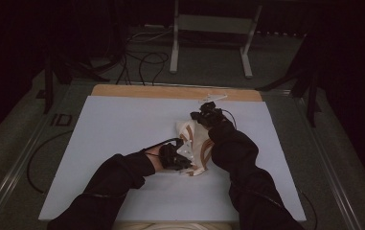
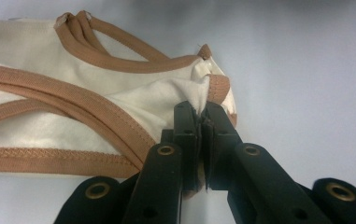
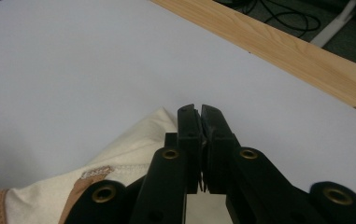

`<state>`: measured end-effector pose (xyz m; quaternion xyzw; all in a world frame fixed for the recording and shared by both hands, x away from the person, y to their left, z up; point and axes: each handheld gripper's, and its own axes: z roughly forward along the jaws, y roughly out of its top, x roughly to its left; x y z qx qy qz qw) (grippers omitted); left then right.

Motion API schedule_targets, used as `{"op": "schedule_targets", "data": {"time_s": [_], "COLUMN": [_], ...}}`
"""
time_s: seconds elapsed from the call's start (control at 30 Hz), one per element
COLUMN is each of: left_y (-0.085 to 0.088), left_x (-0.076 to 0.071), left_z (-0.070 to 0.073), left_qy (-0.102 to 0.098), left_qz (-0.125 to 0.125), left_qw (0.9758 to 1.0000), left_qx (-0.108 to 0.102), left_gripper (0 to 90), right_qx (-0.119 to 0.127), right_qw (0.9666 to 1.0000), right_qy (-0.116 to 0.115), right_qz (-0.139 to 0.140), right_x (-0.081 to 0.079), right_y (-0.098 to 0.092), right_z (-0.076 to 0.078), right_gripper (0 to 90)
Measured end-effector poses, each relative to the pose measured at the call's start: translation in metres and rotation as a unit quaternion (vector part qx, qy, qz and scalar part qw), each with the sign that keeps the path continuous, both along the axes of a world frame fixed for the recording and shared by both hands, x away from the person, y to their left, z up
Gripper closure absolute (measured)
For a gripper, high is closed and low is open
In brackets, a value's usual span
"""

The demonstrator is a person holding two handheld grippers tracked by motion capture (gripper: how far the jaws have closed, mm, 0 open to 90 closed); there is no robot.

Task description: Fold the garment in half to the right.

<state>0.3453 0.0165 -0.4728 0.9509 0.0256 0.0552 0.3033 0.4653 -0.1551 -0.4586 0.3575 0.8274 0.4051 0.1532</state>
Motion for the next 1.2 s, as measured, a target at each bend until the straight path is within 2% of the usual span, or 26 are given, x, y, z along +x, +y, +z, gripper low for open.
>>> {"op": "schedule_targets", "data": {"time_s": [0.3, 0.87, 1.2], "left_y": [-0.009, -0.016, -0.021], "left_x": [0.001, 0.003, 0.003], "left_z": [-0.005, -0.010, -0.012], "left_qy": [0.005, 0.010, 0.016], "left_qz": [-0.003, -0.002, 0.002], "left_qw": [0.9999, 0.9999, 0.9998], "left_qx": [0.011, 0.014, 0.014], "left_gripper": [86.0, 85.7, 84.6], "right_qx": [0.003, 0.002, 0.005], "right_qw": [1.0000, 0.9998, 0.9995], "right_qy": [0.002, 0.008, 0.019], "right_qz": [-0.007, -0.016, -0.023], "right_x": [0.000, 0.001, 0.003], "right_y": [-0.015, -0.028, -0.038], "right_z": [-0.006, -0.019, -0.031], "right_gripper": [87.6, 87.6, 87.5]}}
